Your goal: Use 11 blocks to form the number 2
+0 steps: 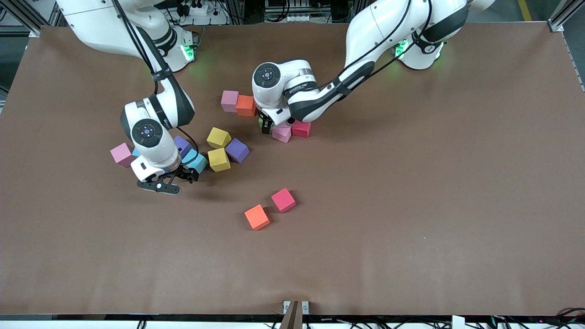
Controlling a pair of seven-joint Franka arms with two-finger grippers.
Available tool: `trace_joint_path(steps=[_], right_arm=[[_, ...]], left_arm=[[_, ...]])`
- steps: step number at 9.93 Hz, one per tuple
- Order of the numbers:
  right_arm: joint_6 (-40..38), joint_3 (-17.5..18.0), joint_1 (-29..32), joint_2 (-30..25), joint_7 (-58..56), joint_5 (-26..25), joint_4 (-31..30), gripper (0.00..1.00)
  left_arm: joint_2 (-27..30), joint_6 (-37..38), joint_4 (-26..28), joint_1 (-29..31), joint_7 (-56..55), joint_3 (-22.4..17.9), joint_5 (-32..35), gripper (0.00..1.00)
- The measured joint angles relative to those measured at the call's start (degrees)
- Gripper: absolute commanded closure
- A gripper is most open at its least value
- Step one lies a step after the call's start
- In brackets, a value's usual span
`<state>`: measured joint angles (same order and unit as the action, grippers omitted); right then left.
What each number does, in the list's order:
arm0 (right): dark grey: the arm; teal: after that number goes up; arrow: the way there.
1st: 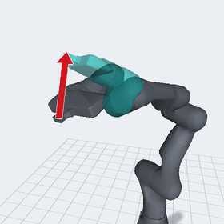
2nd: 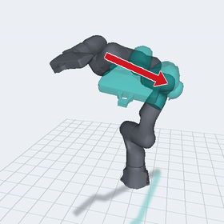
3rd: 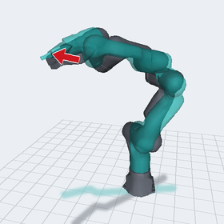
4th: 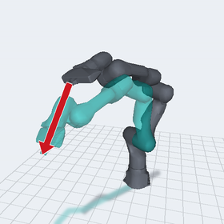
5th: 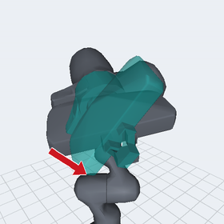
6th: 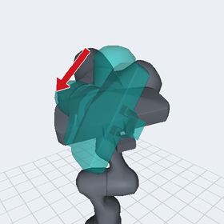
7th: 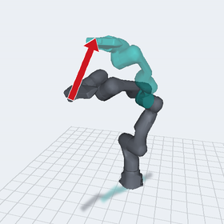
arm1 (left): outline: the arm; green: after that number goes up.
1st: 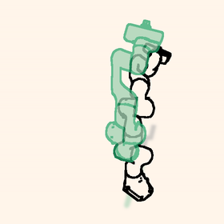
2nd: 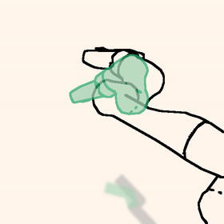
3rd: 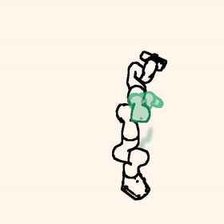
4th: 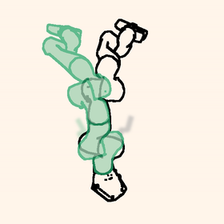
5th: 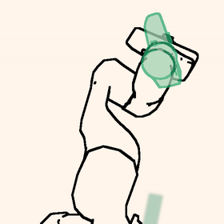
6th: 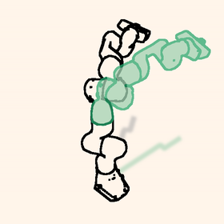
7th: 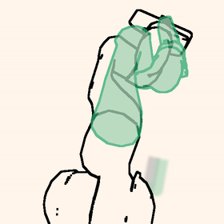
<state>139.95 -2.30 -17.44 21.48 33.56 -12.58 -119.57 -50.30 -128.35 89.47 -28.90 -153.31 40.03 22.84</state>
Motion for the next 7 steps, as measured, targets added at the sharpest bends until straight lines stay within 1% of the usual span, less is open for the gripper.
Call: trace_joint_path(steps=[2,3,5,6,7], right_arm=[[-0.3,0.08,0.02,-0.73,-8.33,5.49,0.04,0.0],[-0.95,0.08,0.06,-1.48,-12.73,7.3,-0.22,0.0],[-1.74,0.1,0.06,-4.02,-21.22,8.17,-2.41,0.0],[-1.82,0.11,0.06,-5.59,-26.87,8.27,-4.24,0.0],[-1.84,0.11,0.07,-6.99,-32.86,8.41,-5.97,0.0]], left_arm=[[-0.33,-0.02,1.03,-0.33,-1.11,1.07,0.12,0.0],[-0.34,-0.03,1.45,-0.41,-1.26,1.14,0.12,0.0],[-0.34,-0.06,1.63,-0.34,-1.27,1.12,0.59,0.0],[-0.35,-0.09,1.63,-0.29,-1.31,1.09,0.89,0.16],[-0.43,-0.09,1.63,-0.24,-1.33,1.04,1.22,0.47]])
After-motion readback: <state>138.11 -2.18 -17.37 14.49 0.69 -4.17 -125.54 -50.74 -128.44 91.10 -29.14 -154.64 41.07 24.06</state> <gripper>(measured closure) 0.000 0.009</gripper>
